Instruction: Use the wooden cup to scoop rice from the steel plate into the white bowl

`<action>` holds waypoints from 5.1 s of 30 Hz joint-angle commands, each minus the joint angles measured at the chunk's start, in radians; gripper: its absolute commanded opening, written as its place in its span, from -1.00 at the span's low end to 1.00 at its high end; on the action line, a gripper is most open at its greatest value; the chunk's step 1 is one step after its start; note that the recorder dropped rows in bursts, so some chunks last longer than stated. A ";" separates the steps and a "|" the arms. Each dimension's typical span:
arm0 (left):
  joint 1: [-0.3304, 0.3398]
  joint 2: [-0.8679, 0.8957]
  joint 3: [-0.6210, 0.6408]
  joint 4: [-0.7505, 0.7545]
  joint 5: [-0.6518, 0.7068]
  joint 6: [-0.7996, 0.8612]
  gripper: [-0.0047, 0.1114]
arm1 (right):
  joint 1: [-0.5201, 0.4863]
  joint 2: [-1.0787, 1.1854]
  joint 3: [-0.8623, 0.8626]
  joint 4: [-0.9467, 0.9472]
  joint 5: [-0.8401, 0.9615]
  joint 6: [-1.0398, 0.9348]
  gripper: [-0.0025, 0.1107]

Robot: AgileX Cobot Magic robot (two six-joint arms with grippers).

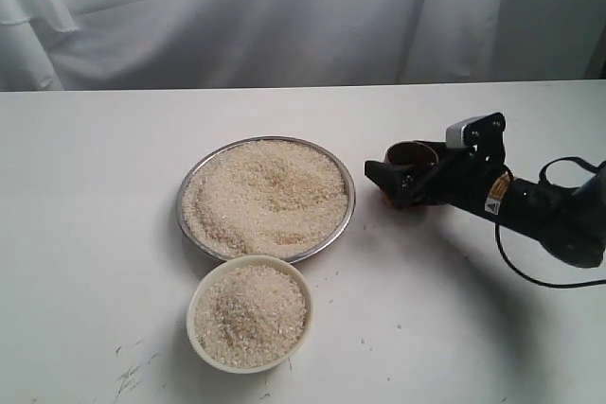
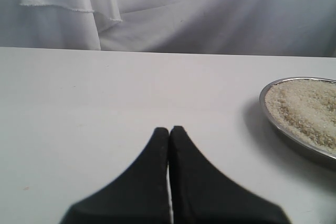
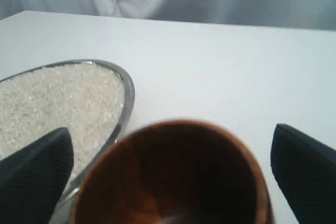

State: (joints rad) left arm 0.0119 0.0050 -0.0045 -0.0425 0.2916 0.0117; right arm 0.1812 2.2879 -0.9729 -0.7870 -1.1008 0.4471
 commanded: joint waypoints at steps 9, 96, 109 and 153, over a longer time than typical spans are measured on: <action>-0.002 -0.005 0.005 -0.001 -0.006 -0.003 -0.92 | -0.006 -0.288 0.018 -0.013 0.071 0.038 0.65; -0.002 -0.005 0.005 -0.001 -0.006 -0.003 -0.92 | -0.088 -2.025 0.742 0.735 1.244 -0.311 -0.96; -0.002 -0.005 0.005 -0.001 -0.006 -0.003 -0.92 | -0.088 -2.261 0.973 0.752 1.244 -0.312 -0.96; -0.002 -0.005 0.005 -0.001 -0.006 -0.003 -0.92 | -0.088 -2.288 0.973 0.751 1.453 -0.317 -0.96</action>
State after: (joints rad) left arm 0.0119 0.0050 -0.0045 -0.0425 0.2916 0.0117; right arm 0.0993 0.0066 -0.0029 -0.0412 0.3510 0.1302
